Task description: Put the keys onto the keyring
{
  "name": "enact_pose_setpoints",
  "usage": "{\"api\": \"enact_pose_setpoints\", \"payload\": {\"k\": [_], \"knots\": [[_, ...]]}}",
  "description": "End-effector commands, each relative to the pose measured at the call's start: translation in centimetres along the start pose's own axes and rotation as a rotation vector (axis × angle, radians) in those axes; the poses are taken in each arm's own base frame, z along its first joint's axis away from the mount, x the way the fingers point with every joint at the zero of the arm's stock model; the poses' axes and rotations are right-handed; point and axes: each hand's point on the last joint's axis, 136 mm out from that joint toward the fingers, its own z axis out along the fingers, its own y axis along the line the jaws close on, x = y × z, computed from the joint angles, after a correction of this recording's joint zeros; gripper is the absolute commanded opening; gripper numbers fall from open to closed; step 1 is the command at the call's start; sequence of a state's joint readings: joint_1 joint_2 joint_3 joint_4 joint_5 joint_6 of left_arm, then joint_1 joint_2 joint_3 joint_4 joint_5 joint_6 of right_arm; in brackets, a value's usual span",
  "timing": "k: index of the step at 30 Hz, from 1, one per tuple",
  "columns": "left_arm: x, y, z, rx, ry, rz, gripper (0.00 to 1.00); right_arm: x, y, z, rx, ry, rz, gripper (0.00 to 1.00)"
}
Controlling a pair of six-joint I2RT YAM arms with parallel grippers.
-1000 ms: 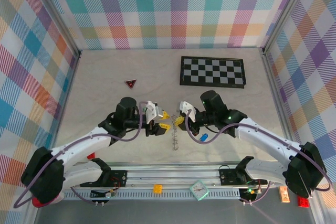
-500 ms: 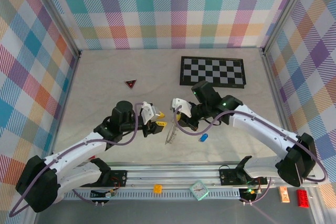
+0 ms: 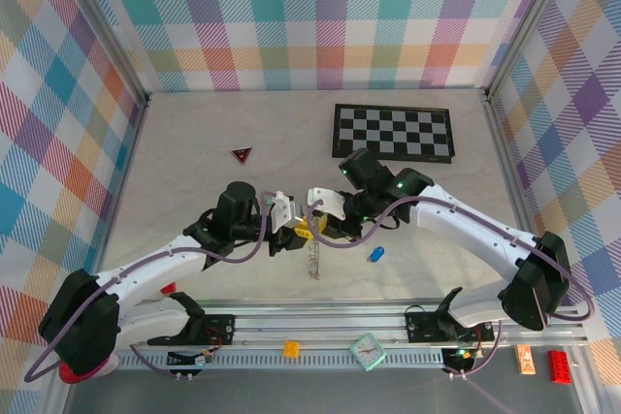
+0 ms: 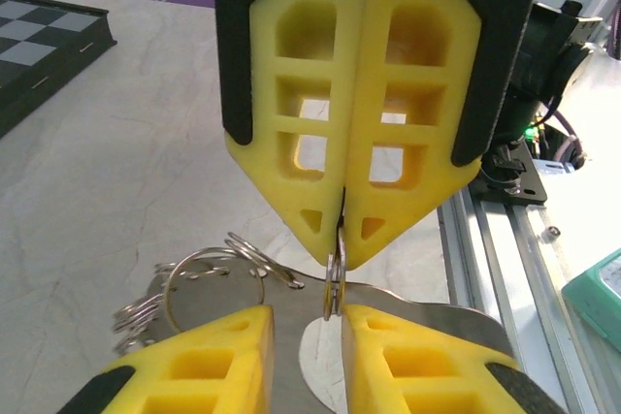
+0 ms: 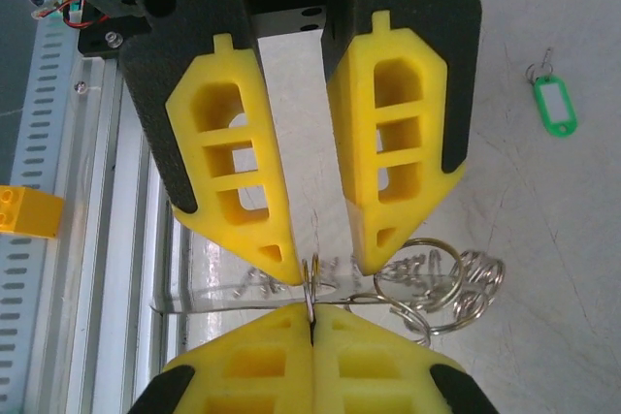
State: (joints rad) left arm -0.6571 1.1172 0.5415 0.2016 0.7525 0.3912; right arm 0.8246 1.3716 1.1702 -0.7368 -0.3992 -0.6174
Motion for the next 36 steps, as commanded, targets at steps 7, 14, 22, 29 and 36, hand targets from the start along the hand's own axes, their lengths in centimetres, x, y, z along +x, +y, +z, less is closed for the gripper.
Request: {"api": "enact_pose_setpoints", "payload": {"k": [7, 14, 22, 29, 36], "knots": [[-2.4, -0.7, 0.1, 0.049, -0.052, 0.074, 0.18, -0.9, 0.2, 0.1, -0.016, 0.021, -0.055, 0.0], [-2.8, -0.7, 0.3, 0.066, -0.069, 0.075, 0.05, -2.0, 0.8, -0.2, -0.048, -0.047, -0.053, 0.0], [-2.6, -1.1, 0.0, 0.063, -0.108, 0.084, 0.0, -2.0, 0.4, -2.1, -0.013, -0.262, 0.043, 0.28], [-3.4, -1.1, -0.1, 0.055, -0.235, 0.063, 0.0, -1.0, 0.5, -2.5, 0.081, -0.449, 0.006, 0.28], [-3.2, -1.7, -0.2, 0.082, -0.261, 0.055, 0.0, -0.5, 0.6, -1.7, 0.076, -0.493, 0.036, 0.27]]}}
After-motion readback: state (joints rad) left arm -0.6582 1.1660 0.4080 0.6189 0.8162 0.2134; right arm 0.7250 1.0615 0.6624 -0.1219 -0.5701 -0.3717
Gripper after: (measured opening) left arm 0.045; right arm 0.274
